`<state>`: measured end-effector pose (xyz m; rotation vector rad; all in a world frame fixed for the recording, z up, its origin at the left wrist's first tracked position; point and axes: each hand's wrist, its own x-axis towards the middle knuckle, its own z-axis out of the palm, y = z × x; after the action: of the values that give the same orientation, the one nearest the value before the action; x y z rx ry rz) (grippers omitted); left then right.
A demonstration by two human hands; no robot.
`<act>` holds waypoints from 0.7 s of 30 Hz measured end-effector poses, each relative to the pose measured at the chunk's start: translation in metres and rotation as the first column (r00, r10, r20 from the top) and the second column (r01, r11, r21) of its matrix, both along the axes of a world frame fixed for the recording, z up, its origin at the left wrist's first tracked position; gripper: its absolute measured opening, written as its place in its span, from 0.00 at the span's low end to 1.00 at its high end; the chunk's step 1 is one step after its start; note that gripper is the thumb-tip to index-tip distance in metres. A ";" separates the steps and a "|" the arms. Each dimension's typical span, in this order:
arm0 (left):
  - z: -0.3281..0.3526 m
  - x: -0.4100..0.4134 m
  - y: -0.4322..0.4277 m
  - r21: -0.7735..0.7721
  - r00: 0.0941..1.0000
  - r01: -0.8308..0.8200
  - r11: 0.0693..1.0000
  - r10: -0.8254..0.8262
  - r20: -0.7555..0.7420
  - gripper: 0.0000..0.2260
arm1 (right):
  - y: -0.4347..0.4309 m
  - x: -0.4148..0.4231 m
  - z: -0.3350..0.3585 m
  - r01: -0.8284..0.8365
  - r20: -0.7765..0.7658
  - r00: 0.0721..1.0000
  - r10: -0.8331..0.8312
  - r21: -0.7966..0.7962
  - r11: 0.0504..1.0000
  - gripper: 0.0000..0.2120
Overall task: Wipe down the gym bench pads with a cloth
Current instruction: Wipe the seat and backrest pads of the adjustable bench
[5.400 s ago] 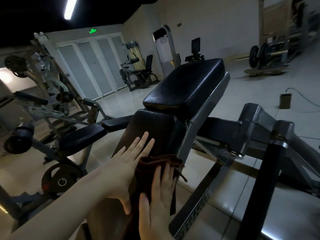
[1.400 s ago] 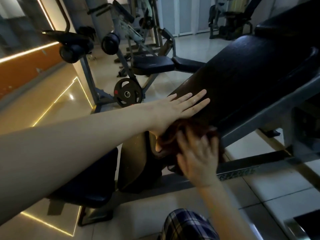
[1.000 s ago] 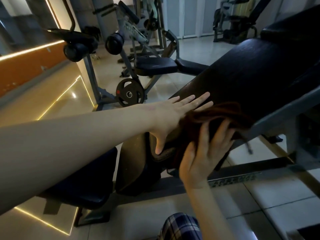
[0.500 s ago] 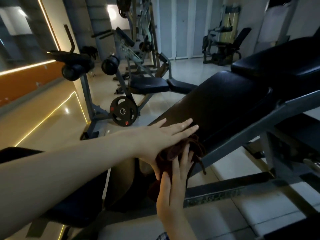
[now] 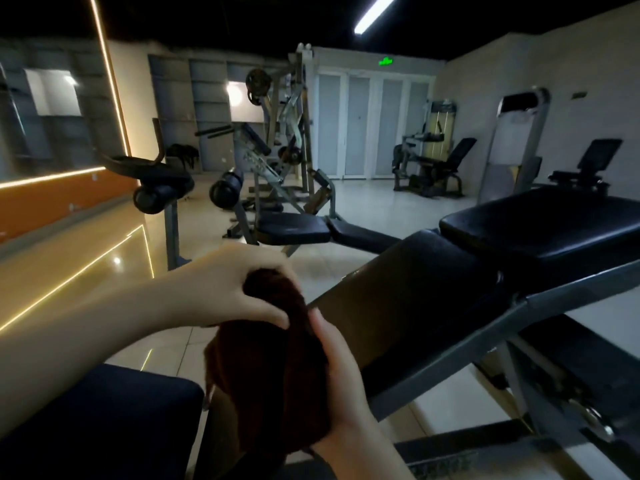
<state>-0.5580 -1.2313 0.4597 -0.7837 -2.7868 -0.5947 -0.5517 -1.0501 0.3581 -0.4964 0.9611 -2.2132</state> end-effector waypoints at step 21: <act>-0.047 -0.022 -0.108 0.374 0.821 -0.549 0.748 0.397 0.411 0.24 | -0.092 -0.124 0.063 0.667 -0.784 0.423 0.454 0.608 0.430 0.13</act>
<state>-0.5800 -1.3391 0.4127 0.1557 -2.7246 -1.3108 -0.6752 -1.1421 0.4208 -1.1218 2.6755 -0.8785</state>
